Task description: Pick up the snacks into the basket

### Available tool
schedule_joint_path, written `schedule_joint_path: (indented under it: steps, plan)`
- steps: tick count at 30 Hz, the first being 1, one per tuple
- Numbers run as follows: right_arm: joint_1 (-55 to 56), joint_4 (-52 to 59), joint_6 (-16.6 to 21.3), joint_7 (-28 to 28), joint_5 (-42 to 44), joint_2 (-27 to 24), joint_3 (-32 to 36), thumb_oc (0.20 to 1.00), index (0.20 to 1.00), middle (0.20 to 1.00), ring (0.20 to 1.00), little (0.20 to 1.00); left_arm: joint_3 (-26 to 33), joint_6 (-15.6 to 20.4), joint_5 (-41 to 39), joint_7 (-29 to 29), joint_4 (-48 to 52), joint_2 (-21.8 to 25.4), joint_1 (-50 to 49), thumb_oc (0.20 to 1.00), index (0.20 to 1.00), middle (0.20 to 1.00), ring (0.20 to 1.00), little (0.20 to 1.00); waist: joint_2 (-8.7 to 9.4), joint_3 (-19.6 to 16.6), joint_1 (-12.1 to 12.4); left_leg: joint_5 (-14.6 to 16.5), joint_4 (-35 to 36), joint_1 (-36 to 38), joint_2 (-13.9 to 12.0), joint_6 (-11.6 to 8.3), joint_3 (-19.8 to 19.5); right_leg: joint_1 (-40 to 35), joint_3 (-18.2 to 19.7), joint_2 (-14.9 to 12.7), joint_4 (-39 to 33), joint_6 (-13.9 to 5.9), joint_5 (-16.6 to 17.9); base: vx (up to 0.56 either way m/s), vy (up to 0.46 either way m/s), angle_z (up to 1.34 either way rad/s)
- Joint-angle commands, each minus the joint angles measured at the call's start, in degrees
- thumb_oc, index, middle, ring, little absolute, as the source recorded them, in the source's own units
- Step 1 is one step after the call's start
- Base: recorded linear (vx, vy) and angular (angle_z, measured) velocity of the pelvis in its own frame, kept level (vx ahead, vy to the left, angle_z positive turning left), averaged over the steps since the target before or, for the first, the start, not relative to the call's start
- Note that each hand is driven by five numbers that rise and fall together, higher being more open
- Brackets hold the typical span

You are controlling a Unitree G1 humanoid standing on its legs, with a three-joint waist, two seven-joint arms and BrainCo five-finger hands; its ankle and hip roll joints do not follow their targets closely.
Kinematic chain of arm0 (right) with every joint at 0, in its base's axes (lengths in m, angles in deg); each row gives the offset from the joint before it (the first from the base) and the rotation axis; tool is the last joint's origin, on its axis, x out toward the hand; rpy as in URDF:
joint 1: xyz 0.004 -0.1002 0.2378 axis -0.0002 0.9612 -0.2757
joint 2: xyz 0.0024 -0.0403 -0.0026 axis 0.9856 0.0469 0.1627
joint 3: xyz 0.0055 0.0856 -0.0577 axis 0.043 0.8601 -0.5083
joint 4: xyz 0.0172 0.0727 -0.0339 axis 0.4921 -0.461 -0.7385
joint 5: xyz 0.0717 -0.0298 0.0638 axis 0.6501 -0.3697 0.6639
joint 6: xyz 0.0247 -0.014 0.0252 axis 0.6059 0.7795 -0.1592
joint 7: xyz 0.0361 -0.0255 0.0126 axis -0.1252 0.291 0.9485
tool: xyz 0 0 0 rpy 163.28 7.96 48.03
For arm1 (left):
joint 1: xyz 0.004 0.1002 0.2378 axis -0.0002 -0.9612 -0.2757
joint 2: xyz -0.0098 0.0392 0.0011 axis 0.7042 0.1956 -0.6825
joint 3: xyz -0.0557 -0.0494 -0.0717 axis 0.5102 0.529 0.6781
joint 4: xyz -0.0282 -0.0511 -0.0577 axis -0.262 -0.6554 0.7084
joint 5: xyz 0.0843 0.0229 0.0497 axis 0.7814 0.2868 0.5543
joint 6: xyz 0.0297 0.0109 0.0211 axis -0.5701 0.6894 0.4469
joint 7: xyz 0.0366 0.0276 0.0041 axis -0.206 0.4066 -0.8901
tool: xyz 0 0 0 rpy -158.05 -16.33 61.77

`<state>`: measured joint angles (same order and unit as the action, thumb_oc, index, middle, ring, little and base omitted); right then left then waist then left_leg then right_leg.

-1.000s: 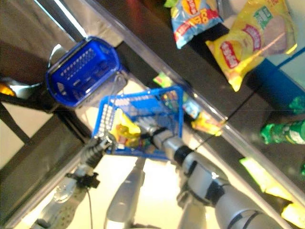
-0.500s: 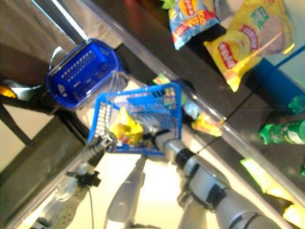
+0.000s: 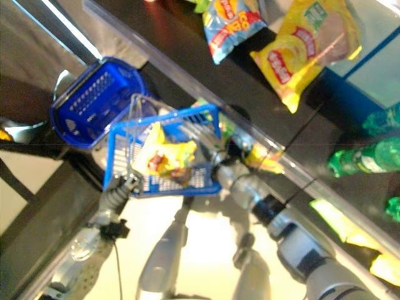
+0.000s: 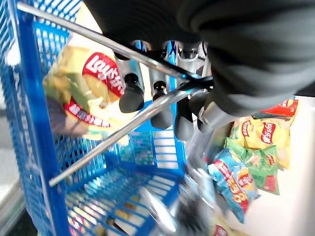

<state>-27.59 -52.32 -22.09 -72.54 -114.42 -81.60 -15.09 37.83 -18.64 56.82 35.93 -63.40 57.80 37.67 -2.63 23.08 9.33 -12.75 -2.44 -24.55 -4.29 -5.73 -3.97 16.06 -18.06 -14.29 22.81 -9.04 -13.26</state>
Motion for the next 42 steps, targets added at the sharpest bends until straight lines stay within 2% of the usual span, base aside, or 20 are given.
schedule_joint_path:
  steps: [1, 7, 12, 15, 17, 18, 20, 24, 25, 27, 30, 31, 32, 33, 34, 36, 38, 39, 41, 42]
  plan:
    - [-0.1, 7.2, 6.9, 0.3, 7.3, -0.5, 1.7, 1.000, 1.000, 1.000, 1.000, 1.000, 2.7, 8.4, 5.5, 0.4, 3.6, -1.2, 5.2, 0.200, 0.200, 0.200, 0.200, 0.200, 2.26, -2.1, -1.6, 7.3, 0.2, 5.7, 1.5, 5.09, 0.8, 3.3, 0.8, 3.5, -8.3, 0.31, 15.4, -0.01, -0.015, -0.33]
    - [5.0, 15.3, 10.9, -5.2, 16.2, -5.4, 2.5, 1.000, 1.000, 1.000, 1.000, 1.000, 4.9, 8.2, 8.0, 0.3, -3.4, -1.4, 3.0, 0.200, 0.200, 0.200, 0.200, 0.200, 3.13, -5.3, -3.9, 7.7, 0.9, 10.2, -0.4, 4.57, 4.2, 1.2, 3.7, 5.7, -9.6, 0.84, 14.8, 0.01, -0.030, -0.34]
    - [7.8, 17.1, 12.0, -8.3, 20.3, -6.8, 2.5, 1.000, 1.000, 1.000, 1.000, 1.000, 6.0, 7.6, 8.2, -0.4, -9.1, -3.3, 1.3, 0.200, 0.200, 0.200, 0.200, 0.200, 3.41, -7.7, -4.9, 7.3, 2.7, 13.9, -1.7, 3.98, 6.3, -0.7, 5.1, 7.7, -10.1, 1.28, 14.0, 0.00, -0.084, -0.45]
    - [10.6, 18.9, 12.4, -10.1, 22.8, -8.1, 4.0, 1.000, 1.000, 1.000, 1.000, 1.000, 6.2, 7.1, 10.3, -0.6, -13.2, -4.6, 0.9, 0.200, 0.200, 0.200, 0.200, 0.200, 3.31, -9.6, -5.9, 6.2, 4.2, 15.4, -2.8, 3.38, 6.8, -1.9, 5.1, 8.6, -10.8, 1.64, 13.3, -0.02, -0.101, -0.14]
    - [15.8, 21.2, 13.6, -11.7, 29.3, -9.2, 7.5, 1.000, 1.000, 1.000, 1.000, 1.000, 6.2, 6.2, 13.3, 0.3, -20.9, -6.0, 1.2, 0.200, 0.200, 0.200, 0.200, 0.200, 2.85, -11.3, -6.8, 5.0, 5.3, 16.4, -3.8, 2.84, 6.8, -2.8, 4.9, 9.5, -10.4, 2.13, 12.4, -0.03, -0.101, -0.11]
    - [16.0, 21.4, 13.5, -11.9, 29.4, -9.3, 7.7, 1.000, 1.000, 1.000, 1.000, 1.000, 6.1, 6.3, 13.3, 0.3, -21.0, -6.0, 1.3, 0.200, 0.200, 0.200, 0.200, 0.200, 2.78, -11.3, -6.8, 4.9, 5.4, 16.5, -3.9, 2.81, 6.8, -2.8, 4.9, 9.5, -10.4, 2.15, 12.3, -0.06, -0.106, -0.11]
    - [20.6, 22.4, 14.1, -13.9, 34.6, -10.1, 9.8, 1.000, 1.000, 1.000, 1.000, 1.000, 7.2, 5.6, 14.3, 1.3, -26.9, -7.2, 1.2, 0.200, 0.200, 0.200, 0.200, 0.200, 2.29, -12.1, -7.4, 3.5, 5.8, 17.0, -5.6, 2.16, 7.0, -3.0, 4.9, 10.8, -9.2, 3.00, 11.0, -0.09, -0.131, -0.09]
    - [24.9, 20.0, 13.7, -16.7, 39.3, -10.7, 10.2, 1.000, 1.000, 1.000, 1.000, 1.000, 9.5, 4.7, 16.7, 2.7, -34.9, -8.7, 1.7, 0.200, 0.200, 0.200, 0.200, 0.200, 3.07, -13.0, -7.6, 1.2, 6.5, 17.2, -8.7, 0.81, 7.8, -3.5, 5.0, 13.1, -9.7, 4.12, 10.5, -0.09, -0.165, -0.19]
    - [24.9, 20.0, 13.7, -16.7, 39.3, -10.7, 10.2, 1.000, 1.000, 1.000, 1.000, 1.000, 9.4, 4.8, 16.7, 2.7, -34.9, -8.7, 1.7, 0.200, 0.200, 0.200, 0.200, 0.200, 3.06, -12.9, -7.6, 1.2, 6.5, 17.2, -8.7, 0.81, 7.8, -3.5, 5.0, 13.1, -9.7, 4.12, 10.5, -0.07, -0.148, -0.33]
    - [29.4, 17.2, 12.8, -19.4, 43.3, -10.5, 10.8, 1.000, 1.000, 1.000, 1.000, 1.000, 11.6, 4.4, 14.5, 2.9, -40.8, -11.4, 2.1, 0.200, 0.200, 0.200, 0.200, 0.200, 3.89, -14.2, -8.0, 0.4, 6.7, 17.6, -10.2, 0.18, 9.9, -5.5, 5.0, 13.7, -13.6, 4.34, 11.3, -0.07, -0.197, -0.24]
    - [30.5, 14.4, 12.4, -19.8, 42.6, -10.9, 10.6, 1.000, 1.000, 1.000, 1.000, 1.000, 12.1, 4.6, 13.1, 2.6, -43.4, -12.8, 2.7, 0.200, 0.200, 0.200, 0.200, 0.200, 4.66, -13.8, -7.4, 1.6, 1.9, 17.2, -8.8, 0.53, 9.3, -7.1, 5.8, 13.6, -16.3, 4.53, 12.7, -0.10, -0.122, -0.27]
    - [32.3, 10.2, 11.4, -21.2, 43.6, -10.3, 10.5, 1.000, 1.000, 1.000, 1.000, 1.000, 12.8, 4.3, 11.9, 1.3, -45.3, -14.7, 2.5, 0.200, 0.200, 0.200, 0.200, 0.200, 5.91, -13.5, -7.0, 8.0, -7.5, 17.2, -3.8, 2.20, 9.6, -8.2, 5.2, 12.3, -18.3, 4.50, 14.4, -0.14, -0.133, -0.22]
    - [33.3, 7.7, 10.9, -22.1, 44.7, -9.8, 11.0, 1.000, 1.000, 1.000, 1.000, 1.000, 12.8, 4.2, 11.5, 0.7, -46.3, -15.6, 2.4, 0.200, 0.200, 0.200, 0.200, 0.200, 5.94, -13.8, -7.0, 10.9, -12.5, 17.5, 0.1, 2.61, 10.1, -8.5, 5.4, 12.1, -19.2, 4.18, 15.4, -0.15, -0.132, -0.21]
    - [33.3, 7.7, 10.9, -22.1, 44.7, -9.8, 11.0, 1.000, 1.000, 1.000, 1.000, 1.000, 12.8, 4.3, 11.5, 0.7, -46.3, -15.6, 2.4, 0.200, 0.200, 0.200, 0.200, 0.200, 5.95, -13.9, -7.0, 10.9, -12.7, 17.2, 0.1, 2.64, 10.1, -8.3, 5.3, 12.1, -19.2, 4.18, 15.5, -0.08, -0.001, -0.23]
    - [34.9, 5.7, 9.9, -23.4, 44.0, -9.4, 11.1, 1.000, 1.000, 1.000, 1.000, 1.000, 12.5, 4.0, 10.5, -1.0, -46.7, -16.9, 1.5, 0.200, 0.200, 0.200, 0.200, 0.200, 4.93, -15.3, -7.3, 14.1, -13.7, 19.5, 4.9, 3.16, 11.1, -8.7, 6.1, 12.6, -20.9, 3.61, 16.8, -0.04, 0.039, -0.31]
    - [36.9, 3.2, 9.4, -24.1, 43.1, -8.9, 11.9, 1.000, 1.000, 1.000, 1.000, 1.000, 12.1, 3.8, 10.9, -1.8, -47.7, -18.1, 0.9, 0.200, 0.200, 0.200, 0.200, 0.200, 3.53, -17.1, -8.4, 14.7, -15.8, 22.0, 9.0, 3.12, 11.4, -8.3, 6.6, 13.7, -21.8, 3.10, 18.0, -0.05, 0.060, -0.08]
    - [37.8, 1.6, 9.3, -24.2, 42.2, -8.8, 12.3, 1.000, 1.000, 1.000, 1.000, 1.000, 11.8, 3.7, 11.2, -2.1, -47.3, -18.3, 0.6, 0.200, 0.200, 0.200, 0.200, 0.200, 2.71, -17.8, -9.0, 15.3, -14.4, 23.6, 9.5, 3.39, 11.5, -8.1, 6.7, 14.2, -22.2, 2.85, 18.6, -0.08, 0.073, 0.07]
    - [38.7, -1.1, 8.8, -23.8, 40.4, -8.3, 12.9, 1.000, 1.000, 1.000, 1.000, 1.000, 11.1, 3.7, 11.6, -2.4, -47.9, -18.6, 0.7, 0.200, 0.200, 0.200, 0.200, 0.200, 1.86, -18.6, -10.6, 18.2, -9.9, 26.5, 10.0, 5.39, 11.6, -6.9, 6.4, 14.4, -22.3, 2.08, 20.2, -0.12, 0.085, 0.00]
    - [39.7, -4.3, 8.5, -23.0, 39.8, -7.0, 13.5, 1.000, 1.000, 1.000, 1.000, 1.000, 11.0, 3.3, 12.0, -2.1, -49.4, -18.6, 1.0, 0.200, 0.200, 0.200, 0.200, 0.200, 2.22, -19.3, -11.5, 18.6, -6.7, 26.9, 10.3, 6.38, 11.3, -6.2, 6.3, 13.9, -22.7, 1.61, 22.0, -0.15, 0.073, 0.02]
    - [40.3, -5.7, 8.4, -22.6, 39.6, -6.2, 13.9, 1.000, 1.000, 1.000, 1.000, 1.000, 10.7, 3.1, 12.5, -2.1, -49.7, -18.1, 1.4, 0.200, 0.200, 0.200, 0.200, 0.200, 2.78, -19.4, -11.9, 17.7, -5.0, 27.3, 10.5, 6.46, 11.0, -6.0, 5.8, 13.6, -23.2, 1.33, 22.9, -0.12, 0.026, 0.17]
